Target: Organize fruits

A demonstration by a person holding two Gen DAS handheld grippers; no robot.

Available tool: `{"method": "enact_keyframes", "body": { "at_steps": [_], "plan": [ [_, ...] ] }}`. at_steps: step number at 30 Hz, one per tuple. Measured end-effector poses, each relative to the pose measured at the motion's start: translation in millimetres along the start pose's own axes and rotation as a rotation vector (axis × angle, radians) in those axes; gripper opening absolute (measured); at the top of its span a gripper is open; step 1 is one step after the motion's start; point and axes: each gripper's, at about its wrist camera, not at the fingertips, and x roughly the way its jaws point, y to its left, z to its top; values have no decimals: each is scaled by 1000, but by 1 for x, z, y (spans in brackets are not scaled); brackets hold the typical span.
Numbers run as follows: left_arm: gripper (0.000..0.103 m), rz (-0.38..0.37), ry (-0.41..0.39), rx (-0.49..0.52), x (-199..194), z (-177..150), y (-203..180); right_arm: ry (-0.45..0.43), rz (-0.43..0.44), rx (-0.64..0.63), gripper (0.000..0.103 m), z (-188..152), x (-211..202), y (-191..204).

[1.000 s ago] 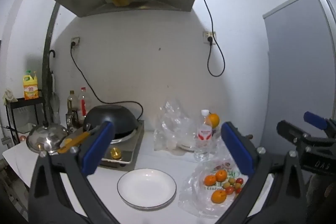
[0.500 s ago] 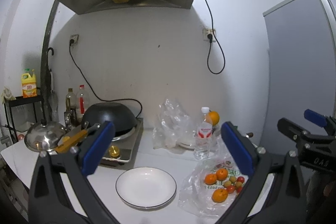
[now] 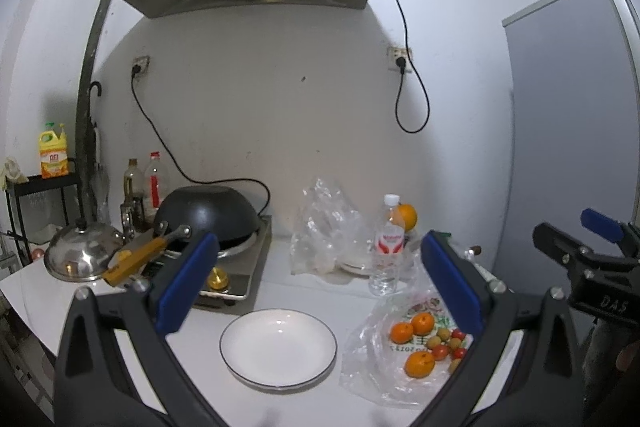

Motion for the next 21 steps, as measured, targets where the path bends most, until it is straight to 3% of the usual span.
{"method": "enact_keyframes", "body": {
  "at_steps": [21],
  "plan": [
    [102,-11,-9,6,-4,0,-2,-4,6,-4,103,2,0,2]
  ]
}}
